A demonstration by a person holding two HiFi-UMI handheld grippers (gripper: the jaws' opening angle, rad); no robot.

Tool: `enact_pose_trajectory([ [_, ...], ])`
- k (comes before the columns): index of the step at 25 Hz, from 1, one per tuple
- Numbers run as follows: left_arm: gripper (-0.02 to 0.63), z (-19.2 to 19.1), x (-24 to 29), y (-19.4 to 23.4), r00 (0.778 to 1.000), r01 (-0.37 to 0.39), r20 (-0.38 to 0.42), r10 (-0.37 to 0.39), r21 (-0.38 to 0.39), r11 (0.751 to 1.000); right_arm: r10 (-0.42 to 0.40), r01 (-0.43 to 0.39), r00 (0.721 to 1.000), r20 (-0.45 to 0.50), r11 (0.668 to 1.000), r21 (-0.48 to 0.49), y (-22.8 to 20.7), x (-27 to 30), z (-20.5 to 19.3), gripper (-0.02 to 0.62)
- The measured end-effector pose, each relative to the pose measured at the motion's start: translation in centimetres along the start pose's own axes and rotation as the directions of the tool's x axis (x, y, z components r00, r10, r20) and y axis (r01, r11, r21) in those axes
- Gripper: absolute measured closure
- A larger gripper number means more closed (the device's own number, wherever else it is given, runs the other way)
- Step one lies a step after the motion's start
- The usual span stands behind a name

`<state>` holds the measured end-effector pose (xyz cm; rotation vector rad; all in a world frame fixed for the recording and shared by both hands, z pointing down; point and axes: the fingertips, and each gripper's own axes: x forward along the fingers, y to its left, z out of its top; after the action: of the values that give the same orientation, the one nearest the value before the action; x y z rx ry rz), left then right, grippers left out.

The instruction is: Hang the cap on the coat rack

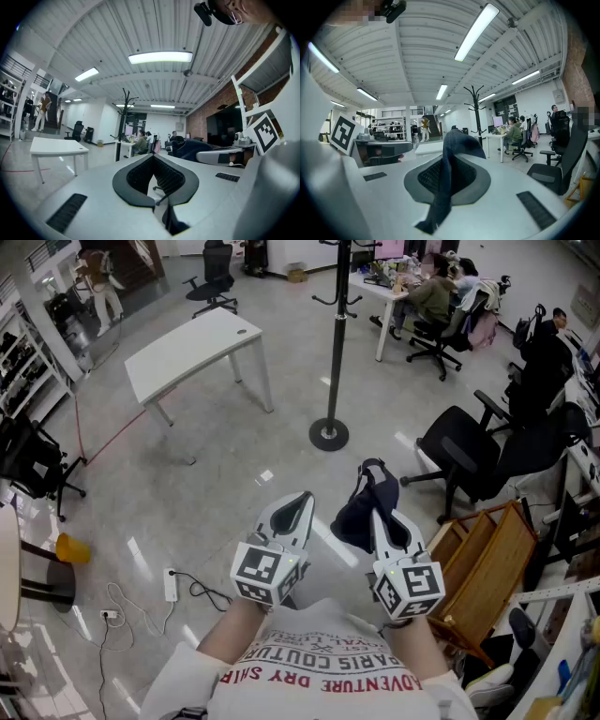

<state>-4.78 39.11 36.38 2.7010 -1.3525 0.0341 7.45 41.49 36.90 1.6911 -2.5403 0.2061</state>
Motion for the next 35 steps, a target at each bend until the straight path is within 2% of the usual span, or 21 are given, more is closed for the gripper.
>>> enact_pose_trajectory([
  [13, 0.600, -0.9, 0.1, 1.4, 1.000, -0.001, -0.021, 0.000, -0.008, 1.000, -0.003, 0.003, 1.000, 0.003, 1.000, 0.026, 0.5, 0.9, -0.3, 0.577],
  [19, 0.600, -1.6, 1.2, 3.3, 0.999, 0.022, -0.040, -0.023, -0.033, 0.999, -0.026, 0.027, 0.999, -0.036, 0.999, 0.033, 0.6, 3.0, -1.0, 0.577],
  [35, 0.600, -0.6, 2.6, 19.0, 0.999, 0.009, -0.037, -0.012, -0.060, 0.998, -0.079, 0.080, 0.997, -0.024, 0.996, 0.044, 5.6, 15.7, 0.7, 0.577],
])
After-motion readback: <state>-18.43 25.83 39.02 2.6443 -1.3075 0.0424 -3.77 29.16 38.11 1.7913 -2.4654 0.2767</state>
